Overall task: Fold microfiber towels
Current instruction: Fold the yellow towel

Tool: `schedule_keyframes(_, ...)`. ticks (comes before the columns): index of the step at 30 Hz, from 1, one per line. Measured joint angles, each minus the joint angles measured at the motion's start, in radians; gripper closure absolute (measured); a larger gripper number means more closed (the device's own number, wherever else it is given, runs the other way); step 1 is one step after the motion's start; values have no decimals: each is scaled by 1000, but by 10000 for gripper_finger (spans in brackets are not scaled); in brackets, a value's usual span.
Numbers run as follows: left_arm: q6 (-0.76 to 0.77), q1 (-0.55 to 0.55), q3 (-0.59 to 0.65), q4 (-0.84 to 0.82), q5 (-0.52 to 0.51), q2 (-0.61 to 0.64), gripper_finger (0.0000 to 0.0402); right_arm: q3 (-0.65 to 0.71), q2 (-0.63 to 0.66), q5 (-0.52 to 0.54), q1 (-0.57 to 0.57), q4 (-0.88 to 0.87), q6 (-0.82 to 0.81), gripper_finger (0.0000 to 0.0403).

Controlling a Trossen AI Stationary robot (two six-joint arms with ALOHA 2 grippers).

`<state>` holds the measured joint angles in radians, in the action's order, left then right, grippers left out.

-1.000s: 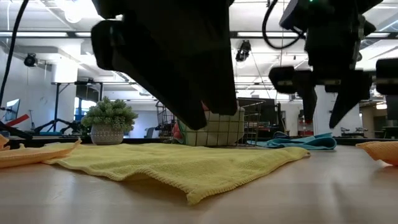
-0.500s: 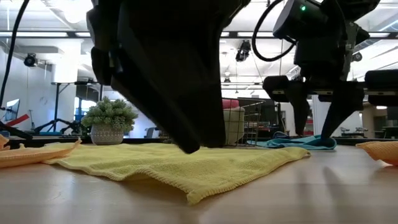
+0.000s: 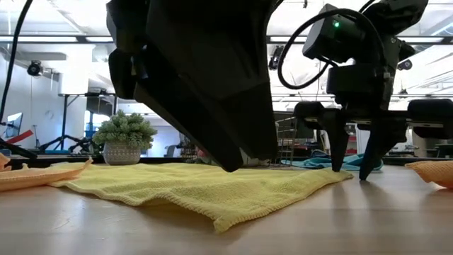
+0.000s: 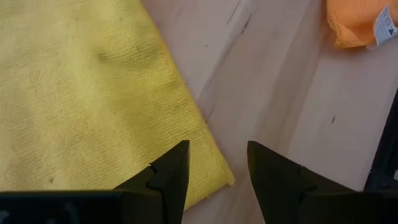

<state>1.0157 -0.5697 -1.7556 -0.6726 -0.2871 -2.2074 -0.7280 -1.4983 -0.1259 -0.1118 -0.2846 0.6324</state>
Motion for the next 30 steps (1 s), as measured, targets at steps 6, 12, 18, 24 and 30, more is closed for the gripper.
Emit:
schedule_keyframes(6,1,0,8,-1,1,0,256,-19,21,37,19,33,-4,263)
schedule_keyframes(12,9,0,9,3,2,0,256,-21,-39,11,47,11,-3,264)
schedule_keyframes(18,26,0,11,17,6,0,256,-35,-68,-1,48,17,-27,282)
schedule_keyframes(24,27,1,12,23,21,0,256,-44,-71,-13,47,21,-58,347)
schedule_keyframes(30,27,4,13,33,28,-21,256,-44,-72,-17,47,29,-92,390)
